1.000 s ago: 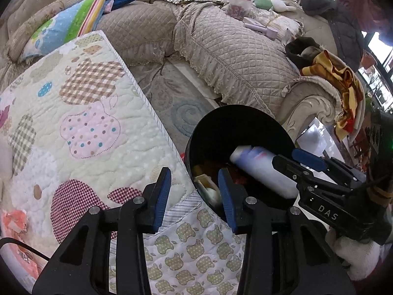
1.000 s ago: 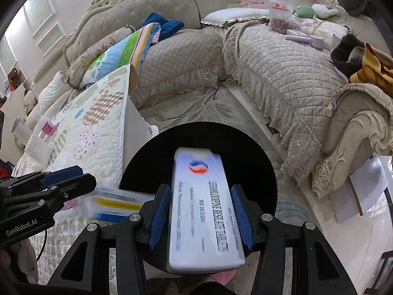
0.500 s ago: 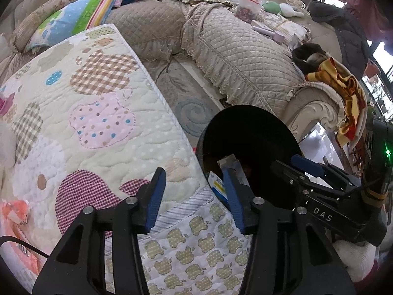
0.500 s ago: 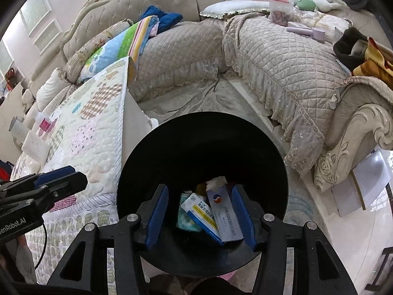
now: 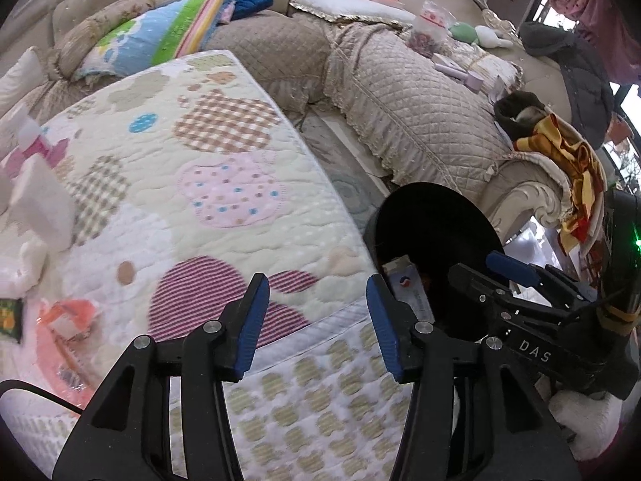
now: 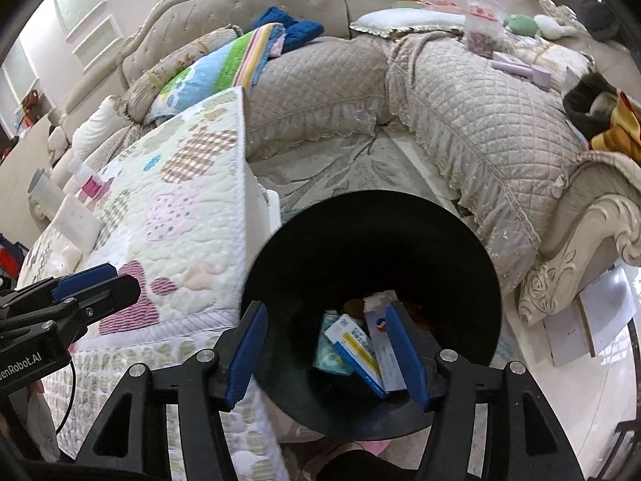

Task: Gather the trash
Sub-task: 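Move both open tools back over the table items, then grasp the green cracker packet with the left tool while the right tool grasps the pink wrapper, then carry packet and wrapper over the black bin and open both tools to drop them, then move both open tools back over the table items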

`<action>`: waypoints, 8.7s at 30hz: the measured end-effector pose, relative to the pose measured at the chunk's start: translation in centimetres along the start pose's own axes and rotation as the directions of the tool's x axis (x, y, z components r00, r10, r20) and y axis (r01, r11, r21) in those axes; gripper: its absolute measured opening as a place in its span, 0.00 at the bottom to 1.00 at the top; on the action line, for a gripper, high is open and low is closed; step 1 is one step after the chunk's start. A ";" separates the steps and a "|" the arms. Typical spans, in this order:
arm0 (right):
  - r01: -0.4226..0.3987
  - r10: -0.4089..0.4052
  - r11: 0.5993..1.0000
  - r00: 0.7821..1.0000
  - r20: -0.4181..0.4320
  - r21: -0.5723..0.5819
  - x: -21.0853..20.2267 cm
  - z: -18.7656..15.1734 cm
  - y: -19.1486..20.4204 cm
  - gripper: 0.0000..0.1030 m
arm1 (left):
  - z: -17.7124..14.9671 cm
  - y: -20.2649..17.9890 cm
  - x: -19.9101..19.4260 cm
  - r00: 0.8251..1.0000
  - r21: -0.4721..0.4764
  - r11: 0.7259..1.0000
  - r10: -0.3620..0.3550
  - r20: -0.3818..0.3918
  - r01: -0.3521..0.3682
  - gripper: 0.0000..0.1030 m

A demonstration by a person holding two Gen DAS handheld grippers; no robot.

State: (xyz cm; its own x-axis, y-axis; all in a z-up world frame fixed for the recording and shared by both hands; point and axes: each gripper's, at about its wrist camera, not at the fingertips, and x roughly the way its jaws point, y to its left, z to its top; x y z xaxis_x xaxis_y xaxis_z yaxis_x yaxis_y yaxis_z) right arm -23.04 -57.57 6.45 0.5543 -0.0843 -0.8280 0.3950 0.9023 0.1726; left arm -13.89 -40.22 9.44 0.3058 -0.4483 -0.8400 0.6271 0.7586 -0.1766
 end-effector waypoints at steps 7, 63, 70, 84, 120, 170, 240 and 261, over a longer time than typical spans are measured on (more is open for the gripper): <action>-0.033 0.032 0.997 0.999 -0.011 -0.068 0.3 0.1 3.5 0.61 | -1.2 3.7 -2.5 0.997 -0.051 0.997 0.067 0.026 -0.065 0.47; -0.406 0.300 0.719 0.914 -0.275 -0.565 9.8 -0.6 34.6 0.80 | -9.5 36.2 -6.1 0.977 -0.659 0.732 0.210 -0.025 -0.174 0.48; -0.387 0.274 0.700 0.922 -0.275 -0.600 10.5 -2.1 34.7 0.80 | -7.0 36.1 -4.2 0.967 -0.645 0.739 0.256 0.002 -0.195 0.59; -0.341 0.268 0.712 0.940 -0.212 -0.614 11.5 -2.7 35.4 0.85 | -6.3 33.6 -2.6 0.928 -0.419 0.836 0.372 -0.040 -0.353 0.59; -0.277 0.295 0.889 0.956 -0.007 -0.365 1.0 -1.1 19.3 0.32 | -5.5 14.6 -6.6 0.992 -0.147 0.986 0.093 0.088 -0.080 0.42; 0.006 -0.008 1.000 0.995 0.098 0.024 -0.5 1.0 -4.6 0.32 | 2.6 -6.1 4.1 0.995 0.159 0.982 -0.101 -0.022 0.103 0.40; -0.052 0.055 0.994 0.998 0.029 -0.095 1.6 1.8 4.8 0.62 | 0.2 4.7 -0.4 0.998 -0.028 0.998 0.050 0.045 -0.049 0.47; -0.175 0.155 0.943 0.984 -0.092 -0.284 6.0 1.3 17.0 0.61 | -4.7 22.2 -5.1 0.967 -0.269 0.933 0.253 0.016 -0.239 0.47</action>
State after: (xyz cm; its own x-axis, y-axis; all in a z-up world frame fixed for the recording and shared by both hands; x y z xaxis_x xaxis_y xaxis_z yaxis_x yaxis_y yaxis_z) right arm -12.04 -43.31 5.08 0.5391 0.0958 -0.8368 0.0670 0.9855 0.1559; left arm -4.94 -18.86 7.41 0.4661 -0.2496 -0.8488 0.3190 0.9423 -0.1019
